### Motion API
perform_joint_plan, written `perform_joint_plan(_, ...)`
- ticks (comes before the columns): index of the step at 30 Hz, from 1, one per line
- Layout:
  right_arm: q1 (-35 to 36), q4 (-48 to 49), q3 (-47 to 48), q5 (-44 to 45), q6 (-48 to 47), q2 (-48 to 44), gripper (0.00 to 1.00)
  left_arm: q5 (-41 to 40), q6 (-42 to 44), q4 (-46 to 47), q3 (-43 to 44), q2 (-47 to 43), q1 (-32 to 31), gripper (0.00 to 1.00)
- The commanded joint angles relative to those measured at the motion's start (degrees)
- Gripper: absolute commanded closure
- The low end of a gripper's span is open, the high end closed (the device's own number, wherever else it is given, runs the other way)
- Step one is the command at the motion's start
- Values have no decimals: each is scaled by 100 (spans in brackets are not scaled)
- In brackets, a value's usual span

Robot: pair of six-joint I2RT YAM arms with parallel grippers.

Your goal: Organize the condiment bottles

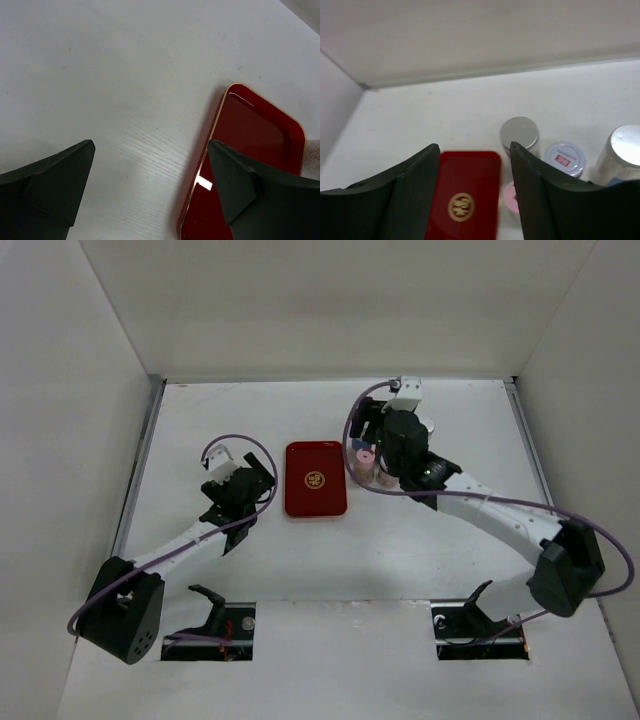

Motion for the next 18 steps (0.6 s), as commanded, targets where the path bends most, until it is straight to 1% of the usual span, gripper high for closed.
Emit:
perform_joint_plan(1,-248,-806,503,-129,-94,669,24,391,-207,333,-105,-27,149,0)
perform_joint_plan(2,-301,-771,626,-129,-164,853,17,409,-216,368,-149,-62,193,0)
perform_joint_plan(3,-397,-753,740,-138,-182,1021,12,444,-233,421,-193,-97,237,0)
perform_joint_plan(4,-477,-788,872,-155,-182,1179,9,471,-242,456,-228,-124,272,0)
perform_joint_plan(6,-591,-762,1040,-199,-226,1460,5,515,-242,457,-272,-203,299,0)
perform_joint_plan(10,-793,-1016,1531,-383,-253,2102,4,497,-242,527,-325,-230,325,0)
perform_joint_plan(14,-838,-1166,1901,-428,-323,2568,4,585,-242,527,-290,-142,343,0)
perform_joint_plan(18,-873,-1184,2095,-419,-341,2832,6,611,-251,641,-316,-89,360,0)
